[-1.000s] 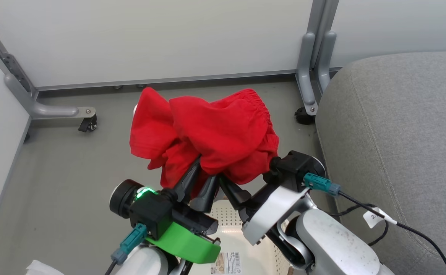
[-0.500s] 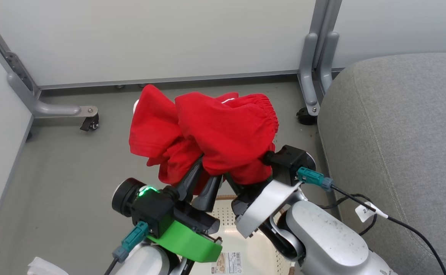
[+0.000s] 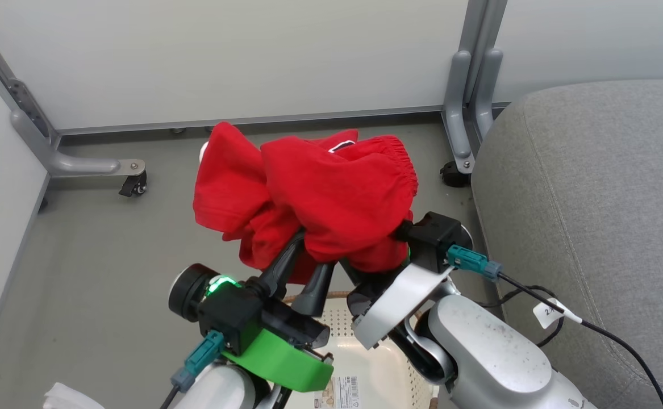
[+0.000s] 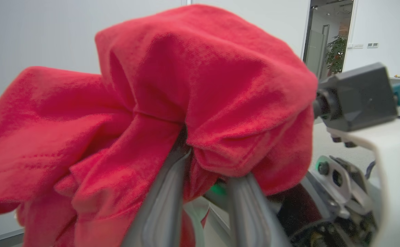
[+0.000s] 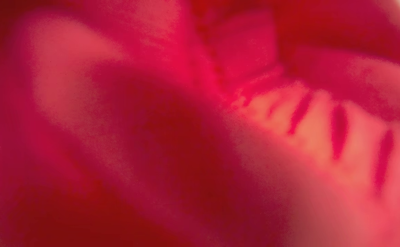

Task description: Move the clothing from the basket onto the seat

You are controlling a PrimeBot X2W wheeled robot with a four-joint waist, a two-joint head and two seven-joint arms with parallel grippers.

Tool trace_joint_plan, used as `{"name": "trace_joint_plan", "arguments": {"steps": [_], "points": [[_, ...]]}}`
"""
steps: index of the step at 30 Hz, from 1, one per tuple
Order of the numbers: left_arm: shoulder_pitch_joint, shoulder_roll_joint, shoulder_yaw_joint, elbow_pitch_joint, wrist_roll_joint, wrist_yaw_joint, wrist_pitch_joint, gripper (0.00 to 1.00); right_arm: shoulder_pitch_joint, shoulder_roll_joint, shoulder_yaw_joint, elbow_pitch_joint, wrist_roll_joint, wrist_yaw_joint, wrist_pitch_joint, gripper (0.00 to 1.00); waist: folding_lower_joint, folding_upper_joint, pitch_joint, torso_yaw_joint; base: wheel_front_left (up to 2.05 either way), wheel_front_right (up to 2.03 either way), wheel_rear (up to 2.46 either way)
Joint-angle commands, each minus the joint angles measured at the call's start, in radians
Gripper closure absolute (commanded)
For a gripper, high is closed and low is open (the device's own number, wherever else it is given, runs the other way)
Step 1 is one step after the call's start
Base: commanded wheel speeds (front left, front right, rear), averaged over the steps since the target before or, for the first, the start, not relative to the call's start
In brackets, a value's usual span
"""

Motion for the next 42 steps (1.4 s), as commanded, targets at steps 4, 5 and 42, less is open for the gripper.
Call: {"name": "trace_joint_plan", "arguments": {"steps": [4,5,42], "points": [[-0.005,0.007,-0.006,-0.006,0.017,0.008,-0.004,0.0,0.0,-0.004,-0.015,-0.029,-0.001,0.0,-0.01,1.0,0.0,-0.0001,-0.002,0.004,0.0,0.0,0.0],[-0.004,0.008,-0.007,-0.007,0.018,0.01,-0.004,0.0,0.003,-0.006,-0.018,-0.032,-0.003,0.0,-0.01,1.0,0.0,-0.0001,-0.002,0.005,0.0,0.0,0.0],[0.14,0.18,-0.092,0.01,0.011,-0.011,0.113,0.0,0.079,-0.089,-0.089,-0.014,-0.014,0.0,-0.008,1.0,0.0,-0.0001,0.002,-0.026,0.0,0.0,0.0]]}}
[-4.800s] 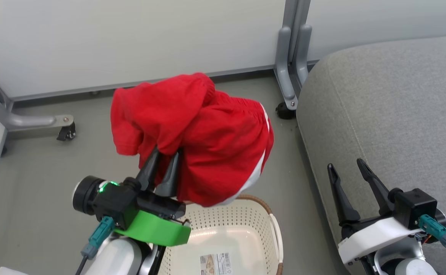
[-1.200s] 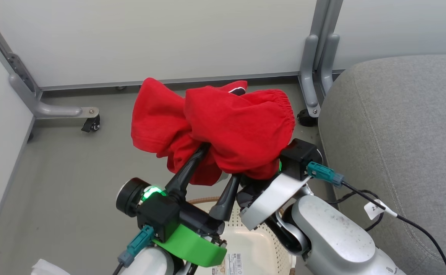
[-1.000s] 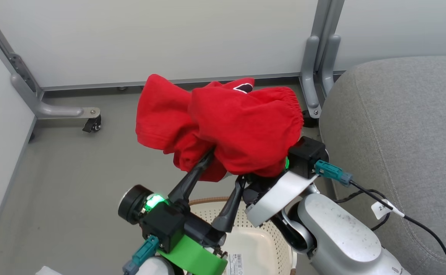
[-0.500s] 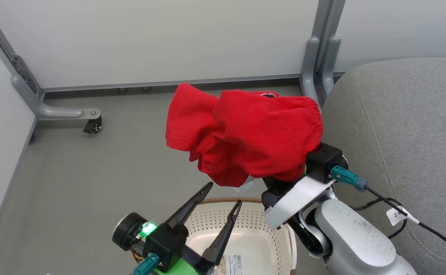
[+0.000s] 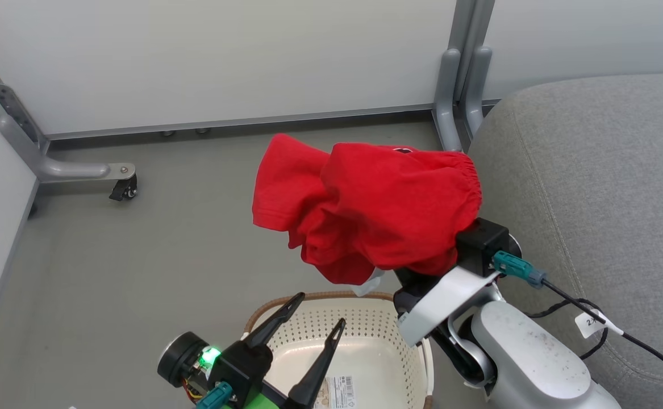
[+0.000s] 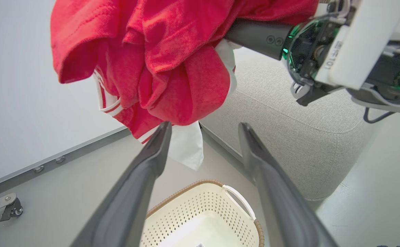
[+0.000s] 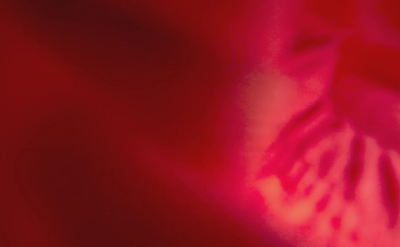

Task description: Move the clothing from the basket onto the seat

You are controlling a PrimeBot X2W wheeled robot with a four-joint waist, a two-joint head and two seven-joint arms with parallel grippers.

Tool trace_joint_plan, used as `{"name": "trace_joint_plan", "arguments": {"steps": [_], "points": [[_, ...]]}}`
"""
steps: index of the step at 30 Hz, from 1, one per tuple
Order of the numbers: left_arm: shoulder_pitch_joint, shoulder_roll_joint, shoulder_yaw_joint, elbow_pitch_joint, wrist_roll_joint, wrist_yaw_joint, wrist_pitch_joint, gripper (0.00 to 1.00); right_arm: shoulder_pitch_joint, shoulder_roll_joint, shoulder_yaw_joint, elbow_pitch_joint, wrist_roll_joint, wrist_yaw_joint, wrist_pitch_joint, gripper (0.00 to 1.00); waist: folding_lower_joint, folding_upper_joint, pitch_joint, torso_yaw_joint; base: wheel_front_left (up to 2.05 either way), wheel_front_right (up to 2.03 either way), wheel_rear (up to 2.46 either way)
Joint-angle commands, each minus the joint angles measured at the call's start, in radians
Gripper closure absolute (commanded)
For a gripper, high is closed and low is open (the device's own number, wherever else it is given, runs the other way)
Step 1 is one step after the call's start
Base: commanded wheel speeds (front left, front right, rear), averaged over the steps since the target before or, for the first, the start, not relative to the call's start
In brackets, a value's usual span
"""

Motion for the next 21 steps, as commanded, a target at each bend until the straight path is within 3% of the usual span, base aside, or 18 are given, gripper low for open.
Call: {"name": "trace_joint_plan", "arguments": {"steps": [1,11,21], "points": [[0.007,0.006,0.001,0.001,0.0,0.005,-0.003,0.0,0.007,-0.006,0.001,0.003,0.004,0.0,-0.005,1.0,0.0,0.0,0.003,-0.007,0.0,0.0,0.0],[-0.028,0.004,-0.003,0.01,0.009,0.002,-0.006,0.0,-0.01,-0.019,0.001,0.018,0.005,0.0,-0.005,1.0,0.0,0.0,0.035,-0.113,0.0,0.0,0.0],[-0.069,0.0,-0.011,0.007,0.02,-0.005,-0.005,0.0,-0.028,-0.037,-0.024,0.015,0.0,0.0,-0.005,1.0,0.0,0.0,0.091,-0.294,0.0,0.0,0.0]]}}
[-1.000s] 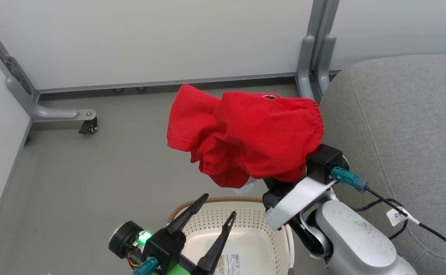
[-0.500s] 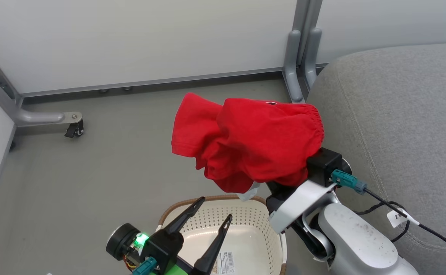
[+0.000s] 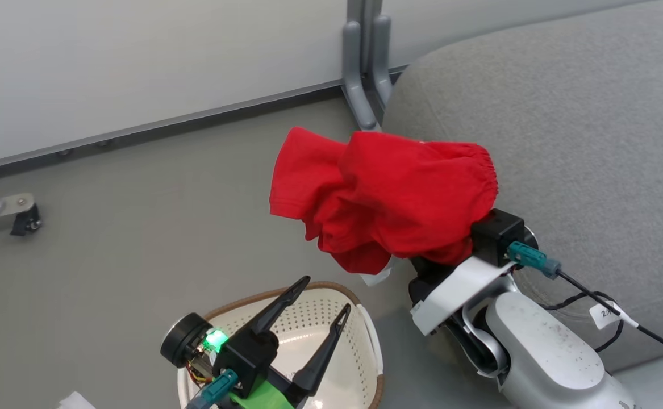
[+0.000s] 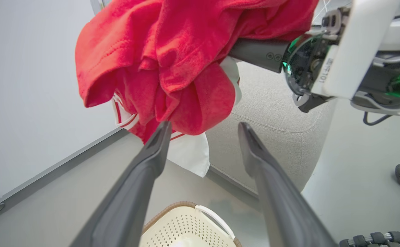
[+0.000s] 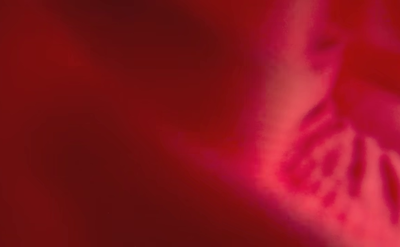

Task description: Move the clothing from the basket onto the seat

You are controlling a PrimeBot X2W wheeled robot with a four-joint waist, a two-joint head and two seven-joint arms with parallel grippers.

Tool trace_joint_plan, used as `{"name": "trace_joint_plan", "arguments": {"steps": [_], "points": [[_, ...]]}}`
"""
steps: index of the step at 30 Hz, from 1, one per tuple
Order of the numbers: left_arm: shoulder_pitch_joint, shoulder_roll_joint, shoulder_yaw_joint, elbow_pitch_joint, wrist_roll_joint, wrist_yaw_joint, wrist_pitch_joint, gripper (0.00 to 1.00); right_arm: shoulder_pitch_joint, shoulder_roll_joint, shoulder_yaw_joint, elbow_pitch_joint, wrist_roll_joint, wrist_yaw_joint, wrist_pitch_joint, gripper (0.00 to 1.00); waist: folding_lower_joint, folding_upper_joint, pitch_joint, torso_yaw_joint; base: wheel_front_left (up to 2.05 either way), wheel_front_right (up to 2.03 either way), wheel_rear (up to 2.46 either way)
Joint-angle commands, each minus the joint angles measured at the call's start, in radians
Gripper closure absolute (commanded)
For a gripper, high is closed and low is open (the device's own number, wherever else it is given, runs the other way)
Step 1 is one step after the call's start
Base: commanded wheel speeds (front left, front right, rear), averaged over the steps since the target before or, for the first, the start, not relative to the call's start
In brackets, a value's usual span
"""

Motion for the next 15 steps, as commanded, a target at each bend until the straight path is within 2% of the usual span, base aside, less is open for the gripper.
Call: {"name": "trace_joint_plan", "arguments": {"steps": [1,9,15], "points": [[-0.023,0.003,0.0,0.001,0.004,-0.003,0.002,0.0,-0.015,-0.006,-0.01,-0.006,-0.002,0.0,-0.005,1.0,0.0,0.0,0.046,-0.104,0.0,0.0,0.0],[-0.059,0.013,-0.01,-0.012,0.018,-0.011,0.021,0.0,-0.005,-0.004,-0.07,-0.016,-0.011,0.0,-0.005,1.0,0.0,0.0,0.101,-0.244,0.0,0.0,0.0],[-0.089,0.017,-0.018,-0.025,0.029,-0.021,0.04,0.0,0.017,-0.001,-0.137,-0.028,-0.027,0.0,-0.005,1.0,0.0,0.0,0.143,-0.315,0.0,0.0,0.0]]}}
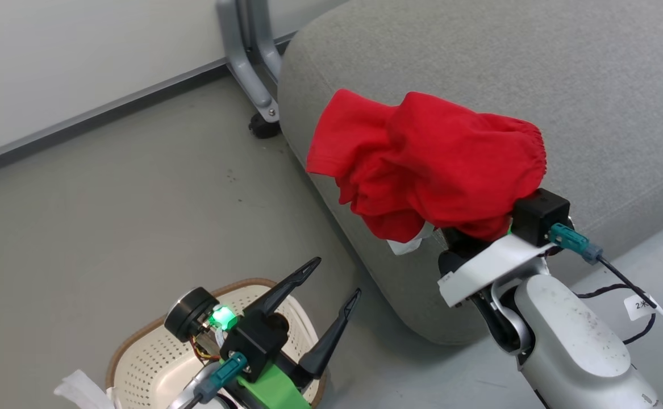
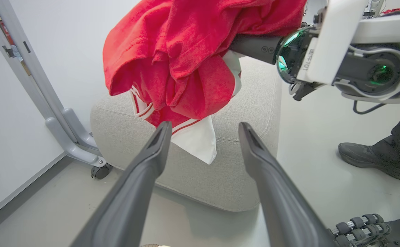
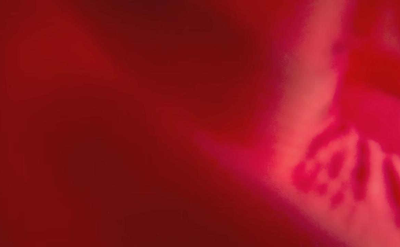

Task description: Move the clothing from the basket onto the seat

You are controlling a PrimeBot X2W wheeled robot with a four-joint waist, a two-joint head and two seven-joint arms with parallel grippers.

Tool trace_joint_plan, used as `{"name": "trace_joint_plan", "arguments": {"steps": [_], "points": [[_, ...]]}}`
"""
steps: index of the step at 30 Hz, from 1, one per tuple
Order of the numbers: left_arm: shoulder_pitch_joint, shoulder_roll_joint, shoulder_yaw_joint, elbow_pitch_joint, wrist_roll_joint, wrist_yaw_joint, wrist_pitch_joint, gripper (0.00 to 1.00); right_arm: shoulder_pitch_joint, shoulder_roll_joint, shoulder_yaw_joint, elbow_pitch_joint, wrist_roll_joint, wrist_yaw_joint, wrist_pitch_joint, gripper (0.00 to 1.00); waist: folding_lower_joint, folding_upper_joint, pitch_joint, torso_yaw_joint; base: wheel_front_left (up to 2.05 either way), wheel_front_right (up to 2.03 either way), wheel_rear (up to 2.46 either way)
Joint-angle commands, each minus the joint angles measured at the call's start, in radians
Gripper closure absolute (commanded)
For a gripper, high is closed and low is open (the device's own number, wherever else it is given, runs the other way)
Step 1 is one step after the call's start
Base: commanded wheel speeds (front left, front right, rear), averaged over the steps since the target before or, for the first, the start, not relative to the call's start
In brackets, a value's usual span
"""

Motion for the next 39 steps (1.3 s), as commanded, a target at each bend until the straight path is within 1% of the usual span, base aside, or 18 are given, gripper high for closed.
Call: {"name": "trace_joint_plan", "arguments": {"steps": [1,6,10,17,19,27,30,33,34,35,36,39], "points": [[-0.021,0.006,0.0,-0.005,0.008,-0.001,0.007,0.0,0.013,0.002,-0.018,-0.009,-0.009,0.0,-0.005,1.0,0.0,0.0,0.068,-0.081,0.0,0.0,0.0],[-0.048,0.014,-0.007,-0.024,0.021,-0.008,0.025,0.0,0.006,-0.004,-0.096,-0.011,-0.02,0.0,-0.005,1.0,0.0,0.0,0.114,-0.098,0.0,0.0,0.0],[-0.083,0.02,-0.011,-0.044,0.037,-0.016,0.041,0.0,-0.03,-0.016,-0.171,0.007,-0.01,0.0,-0.005,1.0,0.0,0.0,0.167,-0.081,0.0,0.0,0.0],[-0.183,0.004,-0.025,-0.07,0.071,-0.046,0.066,0.0,-0.146,-0.048,-0.316,0.091,0.022,0.0,-0.005,1.0,0.0,0.0,0.294,0.008,0.0,0.0,0.0],[-0.213,-0.003,-0.029,-0.074,0.085,-0.055,0.068,0.0,-0.19,-0.069,-0.351,0.115,0.031,0.0,-0.005,1.0,0.0,0.0,0.334,0.038,0.0,0.0,0.0],[-0.311,-0.013,-0.048,-0.083,0.119,-0.081,0.063,0.0,-0.371,-0.162,-0.445,0.211,0.06,0.0,-0.005,1.0,0.0,0.0,0.462,0.133,0.0,0.0,0.0],[-0.335,-0.011,-0.051,-0.082,0.129,-0.086,0.064,0.0,-0.418,-0.181,-0.468,0.251,0.074,0.0,-0.005,1.0,0.0,0.0,0.5,0.152,0.0,0.0,0.0],[-0.35,-0.009,-0.053,-0.077,0.136,-0.087,0.062,0.0,-0.46,-0.197,-0.485,0.317,0.08,0.0,-0.005,1.0,0.0,0.0,0.529,0.164,0.0,0.0,0.0],[-0.354,-0.009,-0.054,-0.075,0.136,-0.087,0.062,0.0,-0.467,-0.196,-0.491,0.342,0.08,0.0,-0.005,0.96,0.0,0.0,0.535,0.165,0.0,0.0,0.0],[-0.357,-0.008,-0.054,-0.072,0.137,-0.088,0.06,0.0,-0.47,-0.194,-0.5,0.379,0.077,0.0,-0.005,0.62,0.0,0.0,0.54,0.166,0.0,0.0,0.0],[-0.359,-0.008,-0.055,-0.068,0.137,-0.088,0.06,0.0,-0.479,-0.192,-0.514,0.395,0.075,0.0,-0.005,0.0,0.0,0.0,0.543,0.167,0.0,0.0,0.0],[-0.361,-0.01,-0.058,-0.061,0.139,-0.087,0.055,0.0,-0.486,-0.184,-0.55,0.444,0.06,0.0,-0.005,0.0,0.0,0.0,0.548,0.168,0.0,0.0,0.0]]}}
